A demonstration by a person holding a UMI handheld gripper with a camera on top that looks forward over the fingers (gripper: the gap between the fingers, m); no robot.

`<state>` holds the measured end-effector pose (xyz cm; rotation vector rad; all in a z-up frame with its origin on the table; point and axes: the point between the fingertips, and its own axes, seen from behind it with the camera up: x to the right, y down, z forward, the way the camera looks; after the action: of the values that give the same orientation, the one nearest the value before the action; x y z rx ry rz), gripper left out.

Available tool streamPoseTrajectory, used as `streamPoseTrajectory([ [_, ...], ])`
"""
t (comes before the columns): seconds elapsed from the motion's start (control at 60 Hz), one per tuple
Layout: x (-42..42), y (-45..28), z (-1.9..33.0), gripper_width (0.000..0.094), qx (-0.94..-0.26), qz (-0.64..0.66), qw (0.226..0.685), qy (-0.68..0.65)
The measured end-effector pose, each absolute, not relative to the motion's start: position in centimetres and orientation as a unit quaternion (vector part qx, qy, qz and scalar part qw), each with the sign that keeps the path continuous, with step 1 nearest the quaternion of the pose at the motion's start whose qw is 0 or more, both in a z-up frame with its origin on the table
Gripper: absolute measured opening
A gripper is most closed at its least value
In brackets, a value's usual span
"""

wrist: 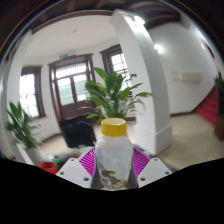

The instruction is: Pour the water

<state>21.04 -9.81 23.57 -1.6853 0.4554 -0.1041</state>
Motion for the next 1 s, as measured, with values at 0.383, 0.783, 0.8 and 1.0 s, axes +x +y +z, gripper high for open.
streamPoseTrajectory([
  [0.383, 36.9, -14.3, 13.2, 0.0460, -0.782, -0.195, 0.552, 0.213],
  [0.783, 37.4, -13.8, 7.2, 0.0468, -0.761, -0.157, 0.596, 0.200],
  [0.8, 37.0, -13.4, 7.4, 0.0472, -0.761, -0.155, 0.597, 0.201],
  [1.0, 37.2, -12.9, 7.4, 0.0575, -0.775, -0.139, 0.583, 0.201],
])
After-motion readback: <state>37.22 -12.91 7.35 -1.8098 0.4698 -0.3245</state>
